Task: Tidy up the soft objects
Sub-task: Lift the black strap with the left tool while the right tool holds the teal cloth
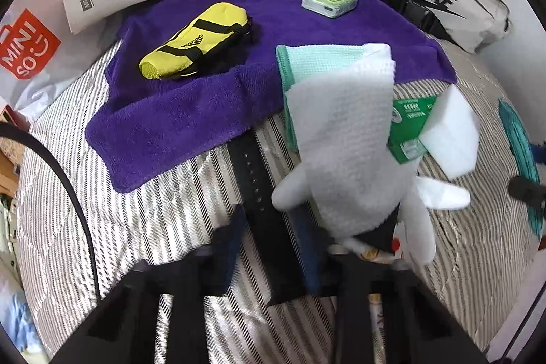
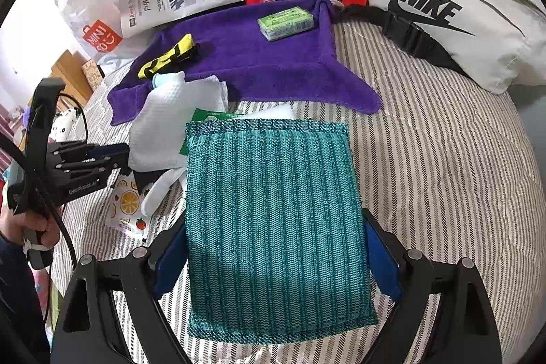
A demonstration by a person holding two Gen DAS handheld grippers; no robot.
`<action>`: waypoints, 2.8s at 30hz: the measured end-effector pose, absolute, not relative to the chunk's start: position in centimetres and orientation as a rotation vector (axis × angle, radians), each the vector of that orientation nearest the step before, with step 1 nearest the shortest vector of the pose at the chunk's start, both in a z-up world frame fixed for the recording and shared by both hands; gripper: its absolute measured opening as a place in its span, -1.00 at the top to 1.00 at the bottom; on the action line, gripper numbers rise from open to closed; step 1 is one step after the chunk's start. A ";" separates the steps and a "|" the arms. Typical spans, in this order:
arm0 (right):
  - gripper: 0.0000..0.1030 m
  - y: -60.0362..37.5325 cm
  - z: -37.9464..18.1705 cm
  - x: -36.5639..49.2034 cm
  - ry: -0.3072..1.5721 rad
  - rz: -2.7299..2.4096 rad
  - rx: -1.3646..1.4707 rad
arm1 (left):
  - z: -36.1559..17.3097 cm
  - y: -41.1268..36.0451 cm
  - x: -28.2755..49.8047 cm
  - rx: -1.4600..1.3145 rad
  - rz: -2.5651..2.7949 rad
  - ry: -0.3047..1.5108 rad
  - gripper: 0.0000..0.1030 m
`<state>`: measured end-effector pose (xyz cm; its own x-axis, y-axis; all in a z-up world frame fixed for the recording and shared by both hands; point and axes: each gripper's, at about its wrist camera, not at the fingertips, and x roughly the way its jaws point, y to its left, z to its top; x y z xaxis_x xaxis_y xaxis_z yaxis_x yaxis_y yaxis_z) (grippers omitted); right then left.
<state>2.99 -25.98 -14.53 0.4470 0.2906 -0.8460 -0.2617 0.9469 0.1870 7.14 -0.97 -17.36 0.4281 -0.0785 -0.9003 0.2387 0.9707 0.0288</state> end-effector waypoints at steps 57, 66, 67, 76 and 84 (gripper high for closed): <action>-0.74 -21.8 -10.9 6.3 0.988 0.377 -0.031 | -15.2 3.7 4.4 -0.002 -0.267 1.078 0.81; -0.74 -21.8 -12.1 5.8 1.017 0.378 -0.044 | -17.5 0.9 4.1 0.119 -0.260 1.126 0.48; -0.74 -21.9 -12.2 5.8 1.020 0.376 -0.041 | -17.6 0.6 3.9 0.149 -0.253 1.125 0.60; -0.74 -21.8 -12.6 5.8 1.028 0.379 -0.031 | -17.5 0.8 3.8 0.165 -0.232 1.120 0.61; -0.74 -21.1 -12.1 6.0 1.015 0.391 -0.041 | -17.3 2.1 4.0 0.090 -0.252 1.124 0.63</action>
<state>5.98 -21.12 -12.08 0.4644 0.2988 -0.8337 -0.3368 0.9302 0.1458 4.01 2.10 -17.31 0.4071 -0.1547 -0.9002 0.2450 0.9679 -0.0555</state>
